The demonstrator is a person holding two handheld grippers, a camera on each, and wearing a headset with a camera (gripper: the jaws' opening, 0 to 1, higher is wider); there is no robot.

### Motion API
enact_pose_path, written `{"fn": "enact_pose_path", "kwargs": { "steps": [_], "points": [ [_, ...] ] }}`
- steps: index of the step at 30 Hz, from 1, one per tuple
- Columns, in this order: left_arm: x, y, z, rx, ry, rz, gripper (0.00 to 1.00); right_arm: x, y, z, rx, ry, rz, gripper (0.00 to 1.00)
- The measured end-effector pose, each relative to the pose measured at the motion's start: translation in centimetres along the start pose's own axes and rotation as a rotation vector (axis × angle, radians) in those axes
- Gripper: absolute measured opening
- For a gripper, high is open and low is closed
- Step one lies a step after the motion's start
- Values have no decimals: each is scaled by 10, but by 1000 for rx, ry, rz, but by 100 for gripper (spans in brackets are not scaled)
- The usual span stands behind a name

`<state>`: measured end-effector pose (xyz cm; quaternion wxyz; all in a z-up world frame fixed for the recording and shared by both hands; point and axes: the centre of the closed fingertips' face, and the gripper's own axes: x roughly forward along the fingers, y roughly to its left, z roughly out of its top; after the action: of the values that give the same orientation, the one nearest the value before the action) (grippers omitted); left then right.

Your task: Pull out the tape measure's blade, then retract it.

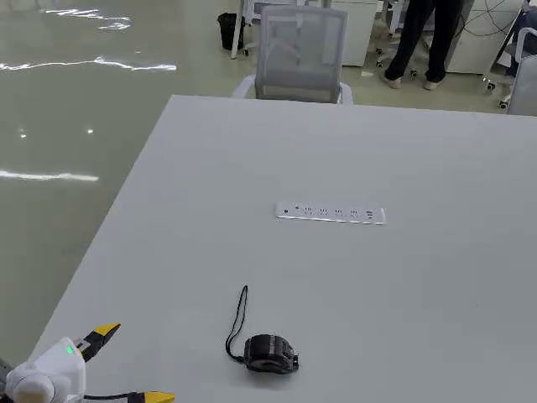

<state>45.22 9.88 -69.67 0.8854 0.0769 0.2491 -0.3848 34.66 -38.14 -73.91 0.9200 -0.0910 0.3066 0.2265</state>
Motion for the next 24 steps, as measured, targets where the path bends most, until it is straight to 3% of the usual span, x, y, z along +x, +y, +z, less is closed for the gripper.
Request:
{"fn": "enact_pose_path", "kwargs": {
  "steps": [4,8,17,21,24],
  "points": [
    [10,-5,5,9,19,-28,99,9,3,6,-18,0,18,98],
    [17,-5,-1,-2,99,-25,99,17,5,11,-32,0,32,98],
    [30,-16,9,18,92,-87,98,35,18,23,-42,23,79,97],
    [36,-19,15,37,90,-100,98,43,24,32,-57,14,106,92],
    [41,-21,20,36,93,-114,99,51,29,37,-60,23,124,96]
  ]
}}
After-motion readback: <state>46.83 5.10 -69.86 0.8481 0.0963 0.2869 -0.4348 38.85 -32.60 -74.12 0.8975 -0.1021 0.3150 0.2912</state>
